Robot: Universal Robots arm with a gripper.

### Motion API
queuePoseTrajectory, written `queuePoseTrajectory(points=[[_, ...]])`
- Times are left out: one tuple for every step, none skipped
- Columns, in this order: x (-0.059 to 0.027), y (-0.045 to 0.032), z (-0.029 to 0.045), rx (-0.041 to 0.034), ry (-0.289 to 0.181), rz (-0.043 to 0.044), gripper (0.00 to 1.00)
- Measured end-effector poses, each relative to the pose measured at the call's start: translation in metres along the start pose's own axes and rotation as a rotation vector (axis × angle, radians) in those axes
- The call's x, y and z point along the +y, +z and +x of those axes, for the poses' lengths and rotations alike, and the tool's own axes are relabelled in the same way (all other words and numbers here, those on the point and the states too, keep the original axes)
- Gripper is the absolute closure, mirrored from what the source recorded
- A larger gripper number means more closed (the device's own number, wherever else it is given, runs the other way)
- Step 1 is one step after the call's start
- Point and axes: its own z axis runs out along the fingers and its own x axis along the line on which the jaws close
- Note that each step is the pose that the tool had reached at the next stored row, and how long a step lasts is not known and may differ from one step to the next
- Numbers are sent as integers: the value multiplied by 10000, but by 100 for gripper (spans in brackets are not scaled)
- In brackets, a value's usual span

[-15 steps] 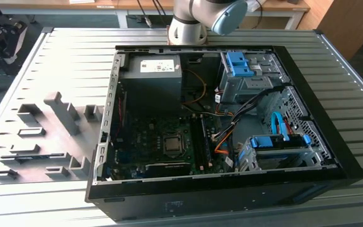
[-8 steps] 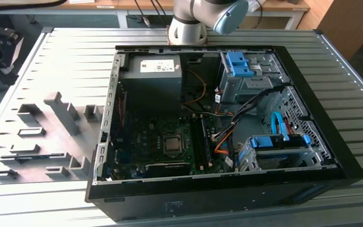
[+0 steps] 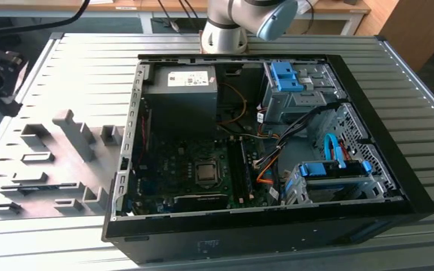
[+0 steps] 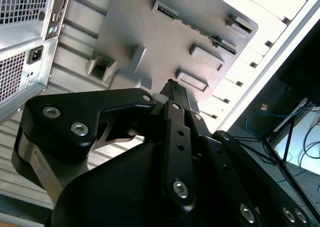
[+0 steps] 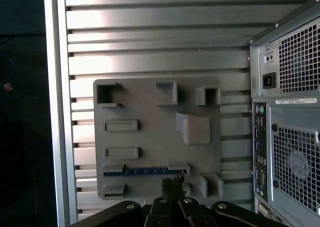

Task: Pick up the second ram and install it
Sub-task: 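Reach for the second ram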

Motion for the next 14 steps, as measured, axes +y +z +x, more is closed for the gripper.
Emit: queuePoseTrajectory(points=[[-13, 18, 0, 1, 0, 0, 90], [-25, 36, -1, 2, 0, 0, 90], [-37, 54, -1, 3, 0, 0, 90], [-48, 73, -1, 2, -1, 0, 90], [-60, 92, -1, 4, -1, 1, 90], [-72, 109, 0, 5, 0, 1, 90], [-87, 128, 2, 6, 0, 2, 90], [-107, 147, 4, 6, 0, 0, 90], [-133, 165, 8, 6, 0, 0, 90], [-162, 183, 11, 6, 0, 0, 90], [-189, 202, 14, 6, 0, 0, 90], [-214, 220, 17, 6, 0, 1, 90], [-239, 240, 20, 6, -1, -1, 90], [-259, 258, 23, 6, -1, 0, 90]])
